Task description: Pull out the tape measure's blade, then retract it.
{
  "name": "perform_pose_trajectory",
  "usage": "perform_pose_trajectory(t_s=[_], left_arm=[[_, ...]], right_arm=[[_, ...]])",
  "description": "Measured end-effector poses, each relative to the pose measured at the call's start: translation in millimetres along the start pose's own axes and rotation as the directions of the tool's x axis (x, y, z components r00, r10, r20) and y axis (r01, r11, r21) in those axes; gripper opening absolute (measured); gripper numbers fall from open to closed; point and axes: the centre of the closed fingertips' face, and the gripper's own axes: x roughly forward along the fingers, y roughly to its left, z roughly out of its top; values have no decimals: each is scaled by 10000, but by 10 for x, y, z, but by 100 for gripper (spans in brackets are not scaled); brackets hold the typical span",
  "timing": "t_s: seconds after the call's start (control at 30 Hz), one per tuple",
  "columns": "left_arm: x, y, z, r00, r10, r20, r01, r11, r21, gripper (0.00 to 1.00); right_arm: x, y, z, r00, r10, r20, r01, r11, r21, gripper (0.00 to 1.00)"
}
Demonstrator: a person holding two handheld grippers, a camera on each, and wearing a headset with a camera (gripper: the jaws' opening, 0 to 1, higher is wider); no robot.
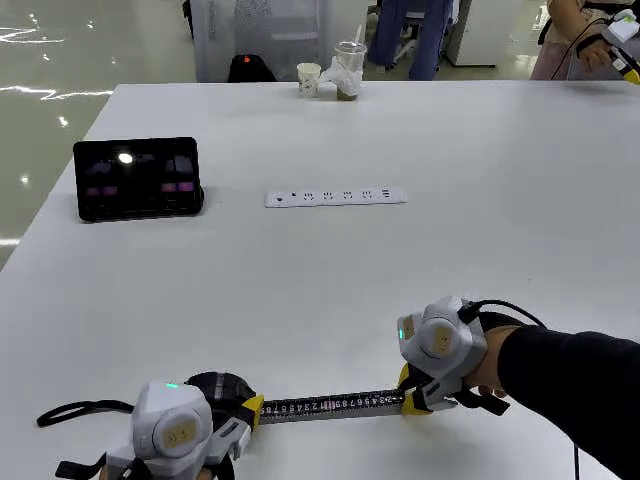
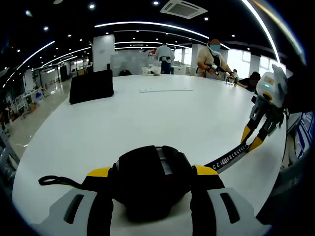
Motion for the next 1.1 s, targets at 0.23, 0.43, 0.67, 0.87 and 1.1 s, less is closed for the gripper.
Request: perform_pose_trajectory(t_s=[0.23, 0.43, 0.67, 0.87, 1.1], left_arm=[[1, 0, -1, 10000, -6, 2, 6, 10000, 0, 58], [4, 2, -4, 10000, -7, 1, 7, 10000, 9, 58], [5, 3, -6, 10000, -9, 1, 9, 10000, 12, 58], [3, 1, -5, 10000, -15, 3, 15, 10000, 14, 58], [3, 2, -6, 10000, -18, 5, 18, 10000, 19, 58]], right_arm=[[13, 2, 38, 10000, 10, 25, -10, 10000, 30, 12], [34, -3, 72, 10000, 45, -19, -45, 10000, 1, 12], [51, 2, 127, 10000, 47, 57, -47, 10000, 32, 12], [62, 4, 165, 9999, 69, 113, -70, 10000, 33, 12], [73, 12, 192, 9999, 79, 117, -79, 10000, 15, 12]])
